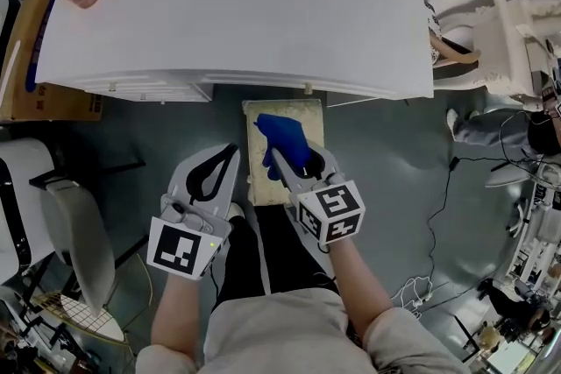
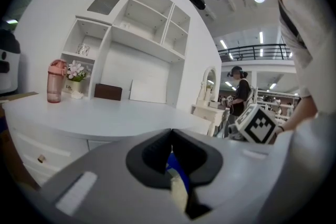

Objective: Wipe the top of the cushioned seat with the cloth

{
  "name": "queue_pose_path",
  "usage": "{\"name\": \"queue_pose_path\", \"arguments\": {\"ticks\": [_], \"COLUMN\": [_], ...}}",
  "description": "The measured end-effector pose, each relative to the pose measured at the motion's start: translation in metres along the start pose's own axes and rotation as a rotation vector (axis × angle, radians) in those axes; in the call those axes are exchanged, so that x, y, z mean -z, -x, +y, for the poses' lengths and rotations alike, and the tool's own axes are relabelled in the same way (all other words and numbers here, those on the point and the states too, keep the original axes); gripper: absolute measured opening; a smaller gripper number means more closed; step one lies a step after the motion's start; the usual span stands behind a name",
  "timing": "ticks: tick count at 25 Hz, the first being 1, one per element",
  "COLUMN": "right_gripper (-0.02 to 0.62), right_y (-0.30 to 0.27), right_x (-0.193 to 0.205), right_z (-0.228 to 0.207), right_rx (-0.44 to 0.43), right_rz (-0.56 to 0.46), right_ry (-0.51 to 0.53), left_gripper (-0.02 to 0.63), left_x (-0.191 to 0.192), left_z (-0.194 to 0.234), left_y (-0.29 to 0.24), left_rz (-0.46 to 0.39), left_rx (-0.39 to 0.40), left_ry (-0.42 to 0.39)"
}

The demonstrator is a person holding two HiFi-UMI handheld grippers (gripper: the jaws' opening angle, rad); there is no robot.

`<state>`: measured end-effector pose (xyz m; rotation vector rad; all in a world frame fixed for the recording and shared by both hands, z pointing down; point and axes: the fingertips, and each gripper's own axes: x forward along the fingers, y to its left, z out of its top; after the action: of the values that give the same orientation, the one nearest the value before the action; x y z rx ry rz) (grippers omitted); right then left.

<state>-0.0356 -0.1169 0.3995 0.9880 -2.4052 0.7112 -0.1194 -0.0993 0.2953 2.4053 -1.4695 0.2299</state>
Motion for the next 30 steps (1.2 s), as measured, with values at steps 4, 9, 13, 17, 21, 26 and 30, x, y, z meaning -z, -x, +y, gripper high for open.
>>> {"name": "queue_pose_path", "arguments": {"ticks": [4, 9, 13, 17, 21, 26, 30], "right_gripper": [0.152, 0.153, 0.155, 0.155, 0.155, 0.158, 0.16], "right_y": [-0.026, -0.057, -0.085, -0.107, -0.129, -0.16, -0.179], "right_x": [0.024, 0.058, 0.09, 0.116, 0.135, 0.162, 0.181], "right_z": [-0.01, -0.022, -0.032, -0.043, -0.05, -0.054, -0.058], "right_rx": [-0.004, -0.013, -0.015, -0.016, -0.023, -0.027, -0.021], "right_rz": [0.034, 0.074, 0.111, 0.143, 0.156, 0.192, 0.227], "right_ry": [-0.012, -0.028, -0.049, -0.049, -0.075, -0.088, -0.106], "left_gripper": [0.0, 0.0, 0.0, 0.0, 0.0, 0.0, 0.0], "left_x": [0.024, 0.05, 0.073, 0.09, 0.108, 0.127, 0.136], "left_z": [0.005, 0.009, 0.018, 0.024, 0.029, 0.037, 0.039], "left_y": [-0.008, -0.017, -0.023, -0.026, -0.028, -0.03, -0.031], "left_rz": [0.021, 0.034, 0.049, 0.048, 0.057, 0.069, 0.084], "left_rx": [-0.005, -0.013, -0.033, -0.048, -0.057, -0.073, -0.074], "left_ry": [0.009, 0.026, 0.036, 0.035, 0.038, 0.041, 0.035]}}
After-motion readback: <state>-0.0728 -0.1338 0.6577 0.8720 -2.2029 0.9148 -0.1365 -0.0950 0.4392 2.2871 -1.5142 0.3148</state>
